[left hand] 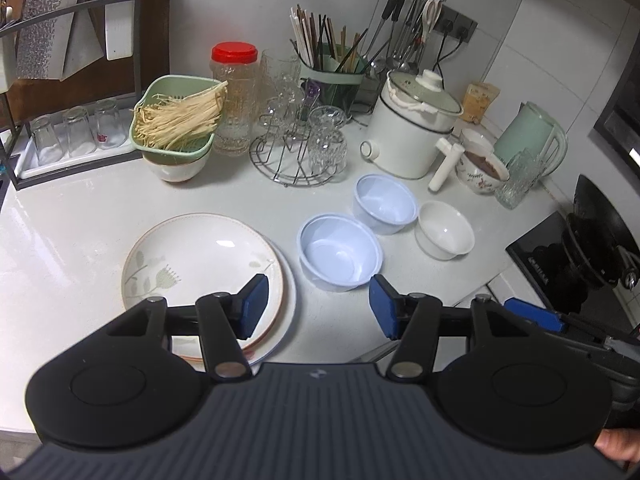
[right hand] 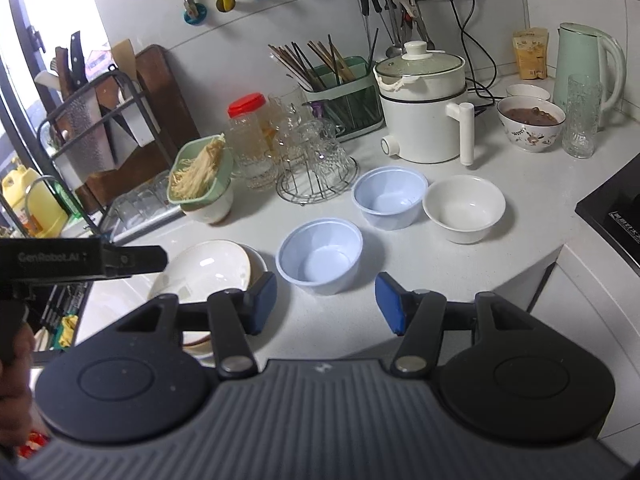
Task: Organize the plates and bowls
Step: 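Move both grippers to the second pale blue bowl and grip its rim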
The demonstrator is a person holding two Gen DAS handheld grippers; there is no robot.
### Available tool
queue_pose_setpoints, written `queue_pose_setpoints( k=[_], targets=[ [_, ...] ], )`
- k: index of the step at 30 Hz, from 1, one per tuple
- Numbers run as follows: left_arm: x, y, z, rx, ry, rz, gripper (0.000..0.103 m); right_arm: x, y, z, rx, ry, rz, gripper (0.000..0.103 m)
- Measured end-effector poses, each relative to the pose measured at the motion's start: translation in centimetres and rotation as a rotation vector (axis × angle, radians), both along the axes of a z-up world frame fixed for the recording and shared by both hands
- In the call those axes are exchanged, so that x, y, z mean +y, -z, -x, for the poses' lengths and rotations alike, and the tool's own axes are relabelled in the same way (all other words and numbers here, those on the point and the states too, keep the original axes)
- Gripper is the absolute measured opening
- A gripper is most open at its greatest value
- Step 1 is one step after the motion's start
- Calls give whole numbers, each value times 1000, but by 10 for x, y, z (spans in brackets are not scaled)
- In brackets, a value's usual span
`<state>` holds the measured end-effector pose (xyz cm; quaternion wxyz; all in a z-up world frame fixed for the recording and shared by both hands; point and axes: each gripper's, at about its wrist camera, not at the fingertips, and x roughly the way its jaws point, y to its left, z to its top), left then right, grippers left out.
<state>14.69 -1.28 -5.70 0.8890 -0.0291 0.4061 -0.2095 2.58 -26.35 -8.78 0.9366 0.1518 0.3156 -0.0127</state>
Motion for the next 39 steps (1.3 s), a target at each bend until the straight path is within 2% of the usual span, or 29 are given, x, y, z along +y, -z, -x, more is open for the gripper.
queue_pose_setpoints(
  k=[7, 13, 17, 20, 23, 29, 32, 39],
  targets=[
    [-5, 11, -37, 38, 3, 5, 62, -2, 7, -15, 36, 38, -22, 58],
    [-24, 24, -88, 69, 46, 19, 62, -9, 13, -50, 65, 90, -15, 58],
    [-37, 43, -122, 92, 69, -32, 62, -19, 28, -79, 101, 103, -20, 57],
    [-45, 55, -148, 137, 87, -10, 62, -32, 42, -99, 150, 156, -67, 57],
    [-59, 67, -172, 156, 104, -22, 62, -44, 52, -115, 186, 212, -102, 57],
    [-90, 87, -222, 210, 148, 17, 62, -63, 62, -144, 209, 291, -186, 58],
    [-108, 96, -243, 232, 190, 37, 61, -72, 69, -159, 213, 323, -261, 57],
    [-146, 116, -281, 278, 272, 42, 61, -89, 87, -185, 241, 435, -337, 57]
  ],
)
